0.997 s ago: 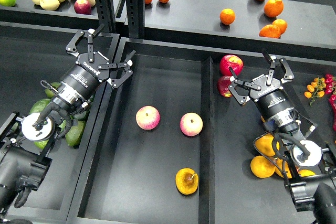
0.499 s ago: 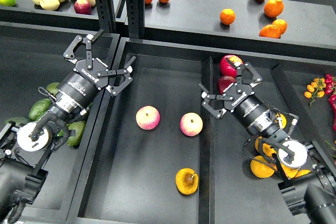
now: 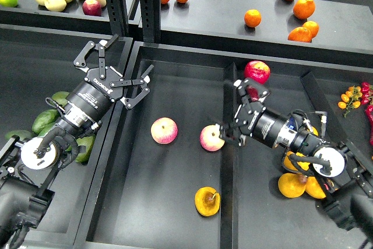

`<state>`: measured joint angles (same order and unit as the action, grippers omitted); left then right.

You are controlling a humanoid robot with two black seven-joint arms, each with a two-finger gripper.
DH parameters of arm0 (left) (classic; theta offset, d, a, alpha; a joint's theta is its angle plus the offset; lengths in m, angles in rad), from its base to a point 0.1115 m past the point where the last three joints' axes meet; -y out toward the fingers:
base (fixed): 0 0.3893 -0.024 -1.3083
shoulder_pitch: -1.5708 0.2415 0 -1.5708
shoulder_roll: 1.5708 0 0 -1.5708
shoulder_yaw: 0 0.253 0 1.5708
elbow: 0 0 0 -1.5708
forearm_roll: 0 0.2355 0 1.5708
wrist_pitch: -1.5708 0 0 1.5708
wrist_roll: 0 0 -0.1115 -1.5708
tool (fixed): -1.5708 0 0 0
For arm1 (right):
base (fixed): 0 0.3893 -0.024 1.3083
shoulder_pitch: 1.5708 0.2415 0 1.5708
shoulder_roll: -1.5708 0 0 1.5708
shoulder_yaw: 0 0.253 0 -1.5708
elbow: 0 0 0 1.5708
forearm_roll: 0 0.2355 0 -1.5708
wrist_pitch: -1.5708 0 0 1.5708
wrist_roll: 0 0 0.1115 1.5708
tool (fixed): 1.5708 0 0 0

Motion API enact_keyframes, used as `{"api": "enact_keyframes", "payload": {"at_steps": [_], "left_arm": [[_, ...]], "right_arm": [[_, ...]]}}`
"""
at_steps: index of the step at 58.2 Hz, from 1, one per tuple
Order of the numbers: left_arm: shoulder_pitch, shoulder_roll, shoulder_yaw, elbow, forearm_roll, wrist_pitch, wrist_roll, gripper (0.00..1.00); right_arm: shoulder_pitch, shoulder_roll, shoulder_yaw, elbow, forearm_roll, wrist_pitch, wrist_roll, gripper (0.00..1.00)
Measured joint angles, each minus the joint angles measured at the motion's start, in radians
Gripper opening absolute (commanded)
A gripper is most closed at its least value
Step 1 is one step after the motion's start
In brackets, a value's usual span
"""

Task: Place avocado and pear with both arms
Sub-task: 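Move the right gripper down toward the yellow pear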

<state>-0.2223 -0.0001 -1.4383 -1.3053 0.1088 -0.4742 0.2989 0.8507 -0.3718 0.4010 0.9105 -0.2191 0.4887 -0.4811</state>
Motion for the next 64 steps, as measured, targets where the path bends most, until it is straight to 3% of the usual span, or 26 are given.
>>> {"api": "enact_keyframes", "payload": {"at_steps": [13, 46, 64], "left_arm": [[0.005, 0.0, 0.005, 0.003, 0.0, -0.01, 0.0, 1.0], [0.011, 0.0, 0.025, 0.007, 0.0, -0.014, 0.002, 1.0], [0.011, 0.0, 0.029, 0.008, 0.0, -0.014, 0.003, 1.0]], "right_arm": [[0.027, 0.058, -0.146, -0.035, 0.001, 0.0, -0.007, 0.99], [0.001, 0.195, -0.192, -0.291, 0.036, 0.0, -0.008, 0.99], [0.001, 0.26, -0.254, -0.326, 0.036, 0.0, -0.008, 1.0]]}}
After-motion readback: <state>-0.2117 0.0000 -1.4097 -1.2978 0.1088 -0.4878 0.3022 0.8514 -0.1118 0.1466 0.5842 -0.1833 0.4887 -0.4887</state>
